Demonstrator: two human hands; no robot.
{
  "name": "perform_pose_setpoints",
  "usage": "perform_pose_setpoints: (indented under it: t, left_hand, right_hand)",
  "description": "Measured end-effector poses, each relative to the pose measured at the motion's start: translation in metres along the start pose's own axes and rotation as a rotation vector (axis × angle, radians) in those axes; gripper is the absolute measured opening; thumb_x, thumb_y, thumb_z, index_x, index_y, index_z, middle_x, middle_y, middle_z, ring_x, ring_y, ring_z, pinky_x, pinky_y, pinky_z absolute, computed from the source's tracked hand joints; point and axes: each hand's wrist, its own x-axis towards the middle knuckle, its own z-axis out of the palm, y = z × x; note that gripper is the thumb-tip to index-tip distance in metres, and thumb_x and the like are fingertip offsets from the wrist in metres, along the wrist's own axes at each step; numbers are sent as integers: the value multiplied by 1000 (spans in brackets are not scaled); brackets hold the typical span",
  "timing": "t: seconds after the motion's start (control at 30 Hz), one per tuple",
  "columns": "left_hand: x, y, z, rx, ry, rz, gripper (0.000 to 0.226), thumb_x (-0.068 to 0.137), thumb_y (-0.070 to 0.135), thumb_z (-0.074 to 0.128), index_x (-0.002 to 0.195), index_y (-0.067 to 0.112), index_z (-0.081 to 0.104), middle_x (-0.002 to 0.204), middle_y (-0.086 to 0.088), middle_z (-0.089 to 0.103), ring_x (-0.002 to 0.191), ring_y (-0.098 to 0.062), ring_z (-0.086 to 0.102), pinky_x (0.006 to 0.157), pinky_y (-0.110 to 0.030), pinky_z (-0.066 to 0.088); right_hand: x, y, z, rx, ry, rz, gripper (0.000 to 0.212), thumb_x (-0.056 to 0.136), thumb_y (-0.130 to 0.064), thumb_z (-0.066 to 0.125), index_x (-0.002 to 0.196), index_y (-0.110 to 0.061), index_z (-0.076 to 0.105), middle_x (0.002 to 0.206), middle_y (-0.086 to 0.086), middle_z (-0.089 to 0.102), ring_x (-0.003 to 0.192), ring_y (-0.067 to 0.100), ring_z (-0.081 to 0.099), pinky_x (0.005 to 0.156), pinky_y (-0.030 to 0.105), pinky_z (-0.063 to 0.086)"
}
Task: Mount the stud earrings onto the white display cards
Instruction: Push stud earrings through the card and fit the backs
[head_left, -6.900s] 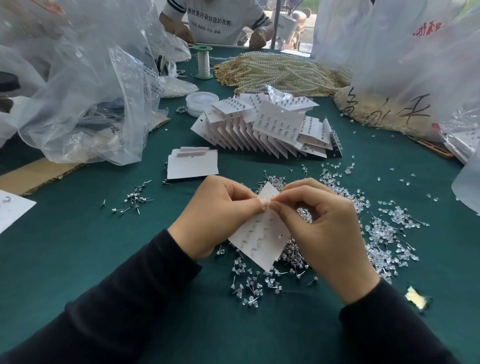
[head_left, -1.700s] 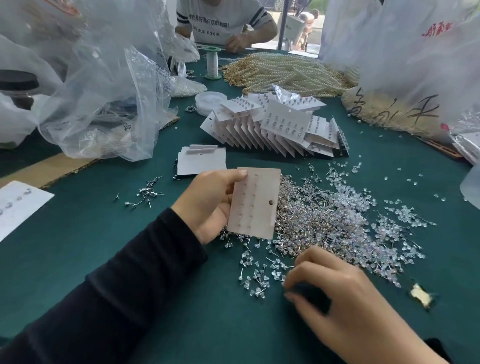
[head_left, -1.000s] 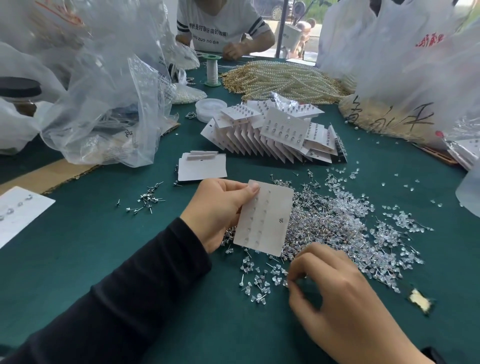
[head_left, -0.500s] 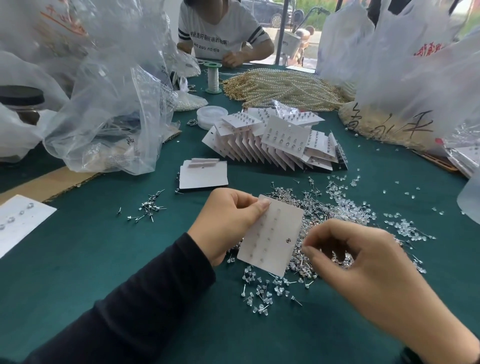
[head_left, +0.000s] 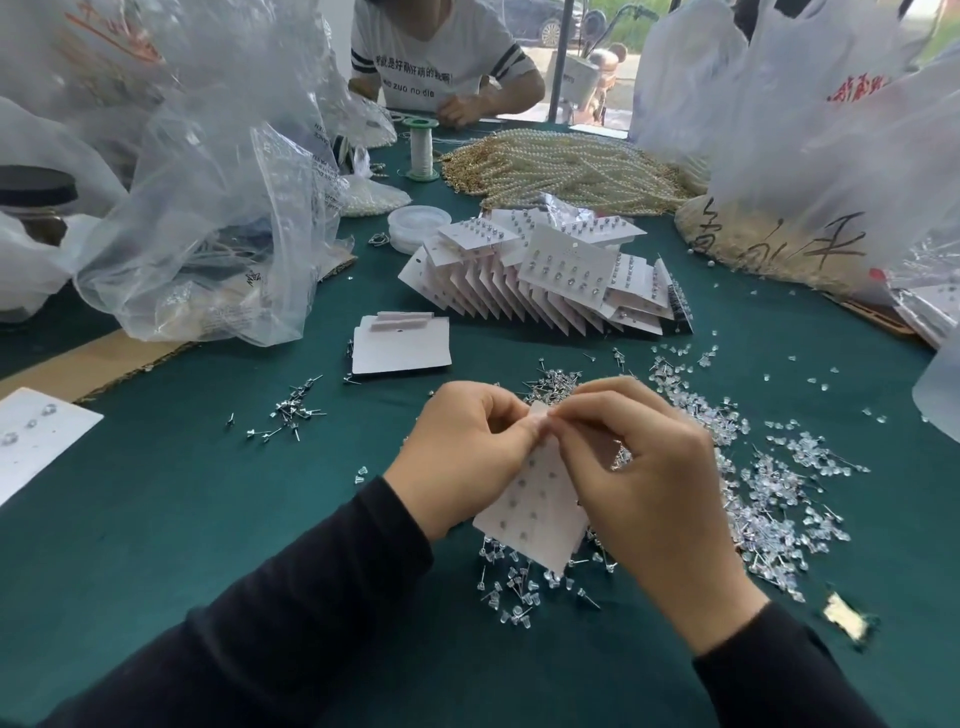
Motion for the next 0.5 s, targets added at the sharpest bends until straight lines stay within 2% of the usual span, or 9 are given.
perform_pose_setpoints:
  t: [0.13, 0.23, 0.43, 0.5]
  left_hand:
    - [0, 0, 1, -35, 11, -33, 23, 84, 19, 63, 71, 0, 67, 64, -6, 60, 60, -13, 49, 59, -25, 40]
    - [1, -1, 0, -22, 21, -44, 23, 84, 21, 63, 70, 3, 67, 65, -7, 62, 60, -13, 51, 61, -28, 42]
    - [1, -2, 1, 51, 69, -21, 22, 82, 21, 64, 63, 11, 65, 57, 0, 58, 54, -10, 49, 56, -22, 40]
    - [1, -2, 1, 44, 85, -16, 22, 81, 21, 65, 61, 13, 65, 57, -1, 58, 54, -10, 48, 55, -22, 39]
  right_hand:
    - [-1, 4, -2, 27, 30, 16, 11, 74, 2, 71, 78, -7, 69, 79, -2, 64, 73, 5, 60, 69, 12, 49]
    - [-1, 4, -1, 29, 8, 28, 10, 75, 2, 71, 79, -7, 69, 80, -2, 64, 73, 4, 59, 68, 12, 49]
    - [-1, 5, 1, 36, 0, 45, 10, 75, 3, 70, 78, -7, 70, 80, -1, 64, 74, 4, 60, 67, 15, 50]
    - [-2, 3, 4, 21, 24, 50, 9, 75, 3, 70, 78, -6, 69, 80, -1, 64, 73, 3, 58, 67, 12, 48]
